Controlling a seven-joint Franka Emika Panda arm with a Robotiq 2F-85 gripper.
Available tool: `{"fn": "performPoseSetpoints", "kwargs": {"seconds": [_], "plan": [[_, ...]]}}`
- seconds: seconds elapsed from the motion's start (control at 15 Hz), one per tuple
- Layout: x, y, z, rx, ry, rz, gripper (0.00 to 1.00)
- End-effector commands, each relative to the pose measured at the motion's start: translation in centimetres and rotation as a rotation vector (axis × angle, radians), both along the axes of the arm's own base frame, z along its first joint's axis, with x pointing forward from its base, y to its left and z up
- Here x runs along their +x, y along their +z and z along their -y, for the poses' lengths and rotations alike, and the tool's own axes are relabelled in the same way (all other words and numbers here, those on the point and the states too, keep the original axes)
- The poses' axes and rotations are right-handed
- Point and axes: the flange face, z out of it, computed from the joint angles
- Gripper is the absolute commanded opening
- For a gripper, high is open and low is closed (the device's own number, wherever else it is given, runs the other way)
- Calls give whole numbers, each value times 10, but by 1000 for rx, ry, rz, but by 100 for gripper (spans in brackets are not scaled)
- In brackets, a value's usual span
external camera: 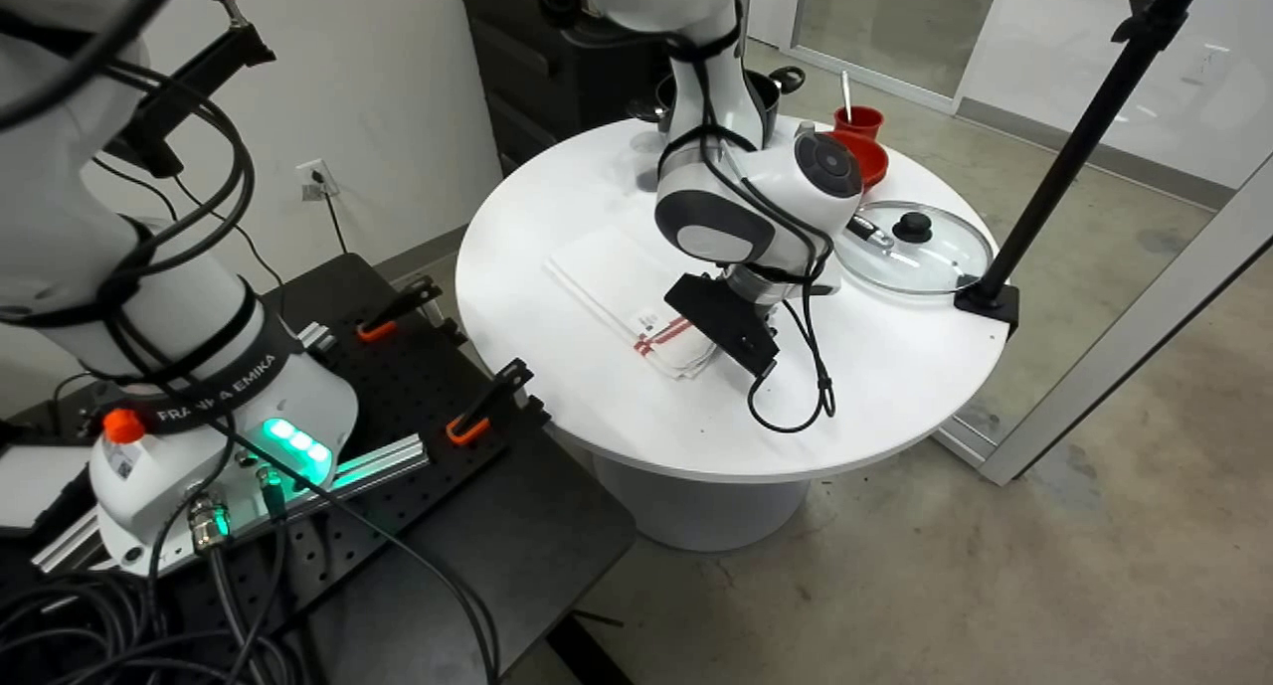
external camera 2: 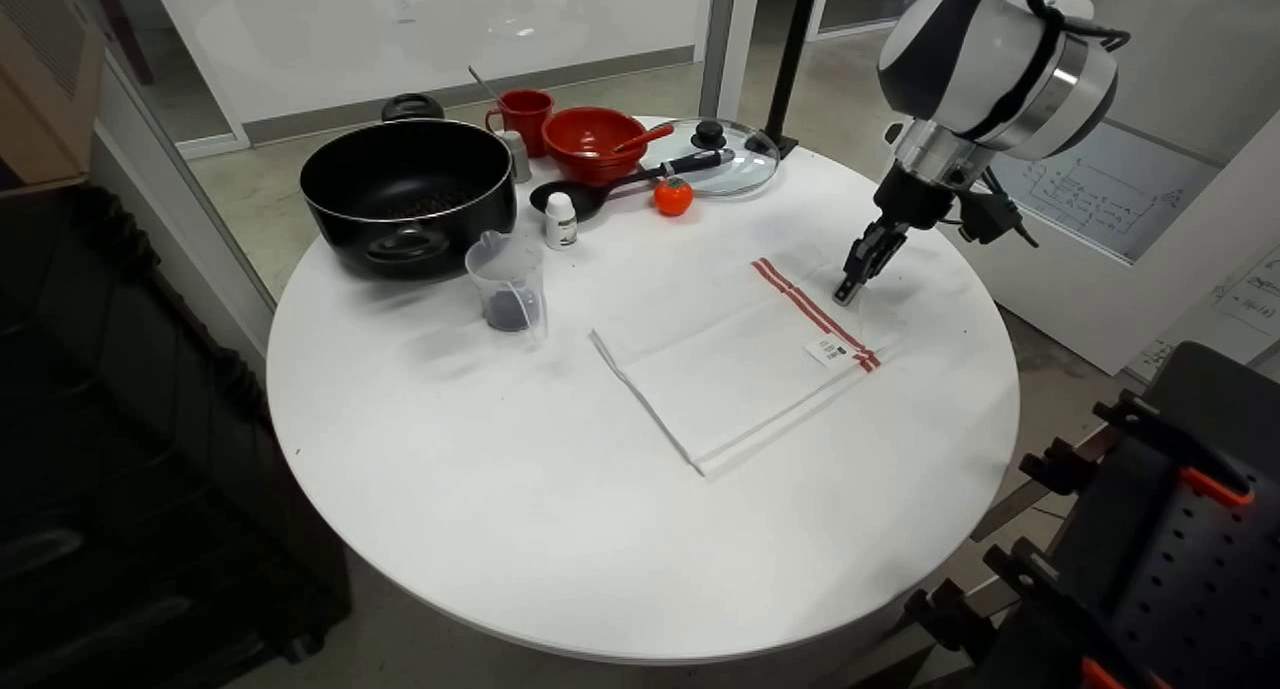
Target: Fold the towel
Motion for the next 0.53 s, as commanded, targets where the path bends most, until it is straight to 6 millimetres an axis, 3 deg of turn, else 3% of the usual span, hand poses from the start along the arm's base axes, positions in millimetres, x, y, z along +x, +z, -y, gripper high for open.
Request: {"fn": "performPoseSetpoints", "kwargs": {"seconds": [0.0,0.47], "plan": [[13,11,10,-31,-57,14,2],[44,35,60,-95,-222,19,2]]}}
